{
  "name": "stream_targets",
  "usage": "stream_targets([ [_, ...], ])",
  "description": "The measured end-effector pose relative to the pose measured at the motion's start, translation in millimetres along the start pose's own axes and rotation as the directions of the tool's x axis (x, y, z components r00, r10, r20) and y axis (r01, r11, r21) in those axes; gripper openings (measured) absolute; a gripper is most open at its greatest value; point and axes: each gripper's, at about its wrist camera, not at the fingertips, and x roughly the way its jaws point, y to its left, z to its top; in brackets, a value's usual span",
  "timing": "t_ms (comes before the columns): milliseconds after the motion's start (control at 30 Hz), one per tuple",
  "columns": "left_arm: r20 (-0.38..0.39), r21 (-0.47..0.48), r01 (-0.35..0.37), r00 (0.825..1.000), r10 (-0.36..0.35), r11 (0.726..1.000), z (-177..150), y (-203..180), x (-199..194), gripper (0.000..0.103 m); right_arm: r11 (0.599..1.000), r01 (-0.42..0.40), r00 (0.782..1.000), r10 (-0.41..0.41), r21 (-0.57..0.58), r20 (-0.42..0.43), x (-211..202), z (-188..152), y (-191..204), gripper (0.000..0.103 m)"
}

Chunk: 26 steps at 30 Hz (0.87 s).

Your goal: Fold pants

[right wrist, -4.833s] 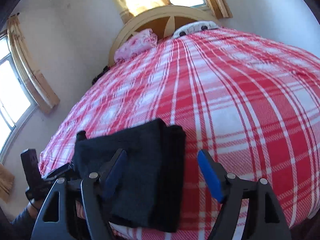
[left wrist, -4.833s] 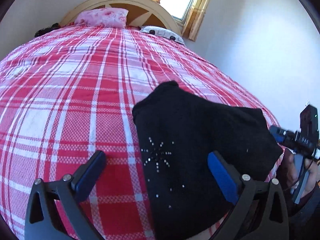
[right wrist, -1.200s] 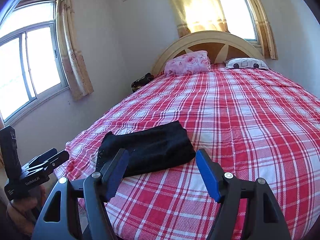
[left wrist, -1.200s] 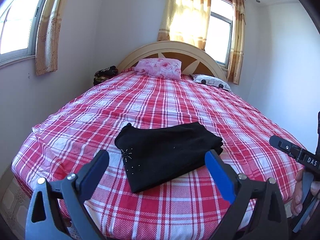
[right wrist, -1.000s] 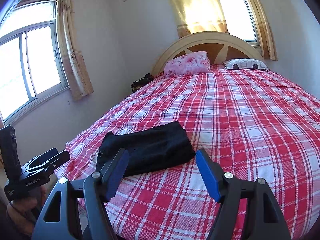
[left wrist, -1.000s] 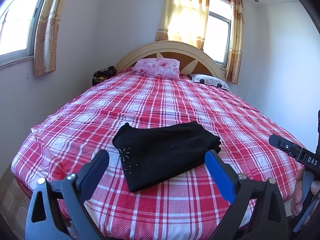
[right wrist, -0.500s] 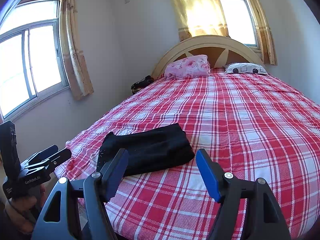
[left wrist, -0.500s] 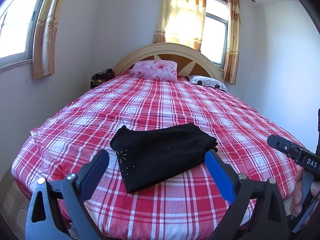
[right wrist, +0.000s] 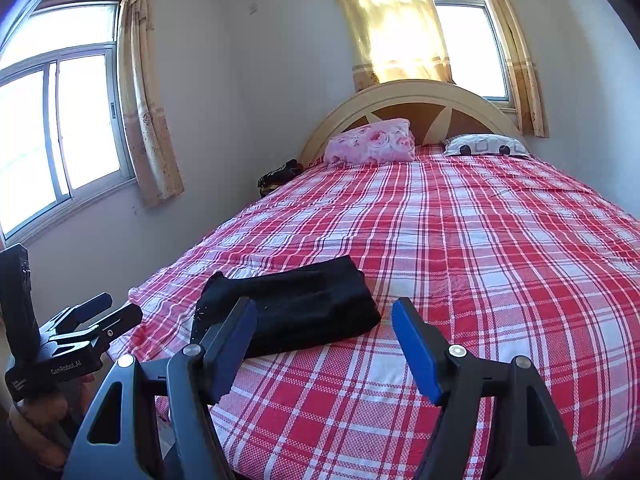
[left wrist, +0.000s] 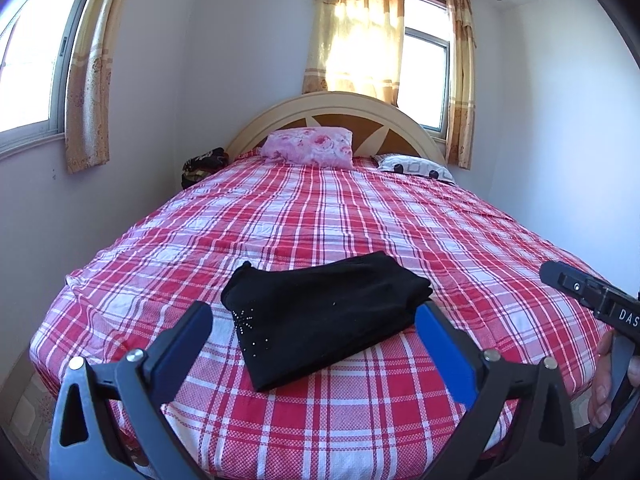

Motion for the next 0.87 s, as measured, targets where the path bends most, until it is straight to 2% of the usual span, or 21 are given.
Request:
stream_targets([
  [100, 0.04, 0.01, -0.018, 0.999, 0.018, 1.0, 4, -4, -9, 0.103, 1.0, 0.013, 1.0, -0.012, -0.012, 0.022, -6, 1, 1, 0.072],
  [233, 0.062, -0.004, -0.004, 0.998, 0.004, 1.0, 9, -3, -15, 0.103, 0.999, 0.025, 0.998, -0.024, -0.02, 0.053, -14, 4, 2, 0.072],
  [400, 0.046, -0.029, -0.011, 0.999, 0.012, 1.0, 10, -1, -13, 0.103, 0.999, 0.031, 0.997, -0.03, -0.015, 0.066, -19, 7, -1, 0.072],
  [567, 0.027, -0.041, -0.048, 0.998, 0.049, 0.998, 7, 4, -7, 0.103, 0.999, 0.033, 0.998, -0.032, -0.013, 0.059, -19, 5, -3, 0.072],
  [867, 0.027, -0.042, -0.033, 0.999, 0.034, 0.999, 4, 5, -5, 0.103, 0.999, 0.039, 0.998, -0.039, -0.016, 0.039, -17, 0, -4, 0.072],
])
